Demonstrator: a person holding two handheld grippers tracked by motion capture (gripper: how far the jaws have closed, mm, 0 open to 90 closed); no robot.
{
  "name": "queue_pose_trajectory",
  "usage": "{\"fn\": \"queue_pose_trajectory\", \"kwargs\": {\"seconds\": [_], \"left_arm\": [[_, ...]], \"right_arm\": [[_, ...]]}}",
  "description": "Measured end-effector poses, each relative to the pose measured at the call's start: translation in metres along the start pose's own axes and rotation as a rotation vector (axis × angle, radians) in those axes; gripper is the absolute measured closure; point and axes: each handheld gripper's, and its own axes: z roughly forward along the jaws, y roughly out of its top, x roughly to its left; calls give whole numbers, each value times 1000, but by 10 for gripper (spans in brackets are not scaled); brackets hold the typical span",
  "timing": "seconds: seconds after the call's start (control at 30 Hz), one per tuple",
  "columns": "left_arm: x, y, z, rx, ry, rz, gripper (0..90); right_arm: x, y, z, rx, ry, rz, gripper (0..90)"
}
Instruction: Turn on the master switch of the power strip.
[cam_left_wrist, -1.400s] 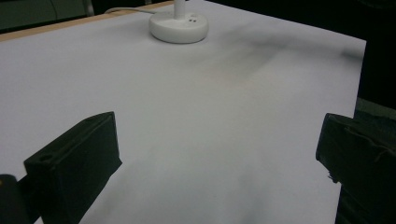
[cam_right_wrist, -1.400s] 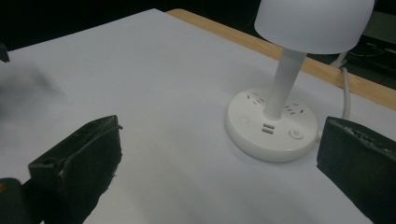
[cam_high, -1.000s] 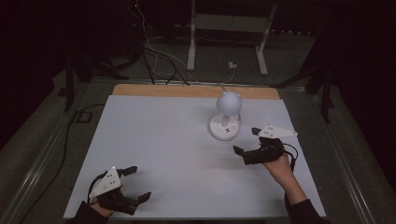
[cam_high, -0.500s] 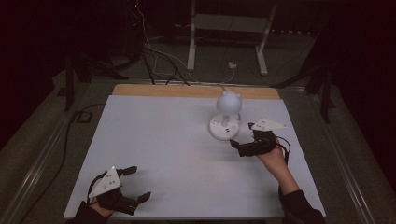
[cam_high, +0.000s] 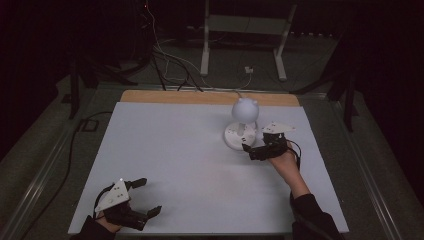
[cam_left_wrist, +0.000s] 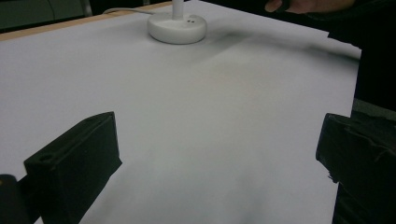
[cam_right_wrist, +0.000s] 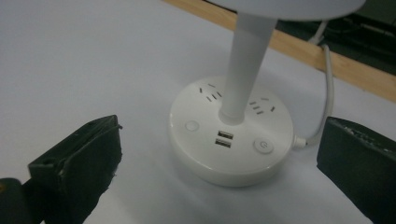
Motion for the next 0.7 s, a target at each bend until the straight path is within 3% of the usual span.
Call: {"fn": "queue_pose_trajectory", "kwargs": {"seconds": [0.3, 0.4, 0.67, 0.7], "left_arm": [[0, 0, 0, 0, -3, -1, 1], [0, 0, 0, 0, -3, 0, 1], [0, -1, 1, 0, -6, -1, 1], [0, -1, 1, -1, -6, -3, 1]], "right_arm": [[-14, -6, 14, -1, -60, 54, 6], [-19, -5, 18, -12, -82, 78, 50], [-24, -5, 26, -8, -143, 86, 259], [-25, -6, 28, -6, -151, 89, 321]]}}
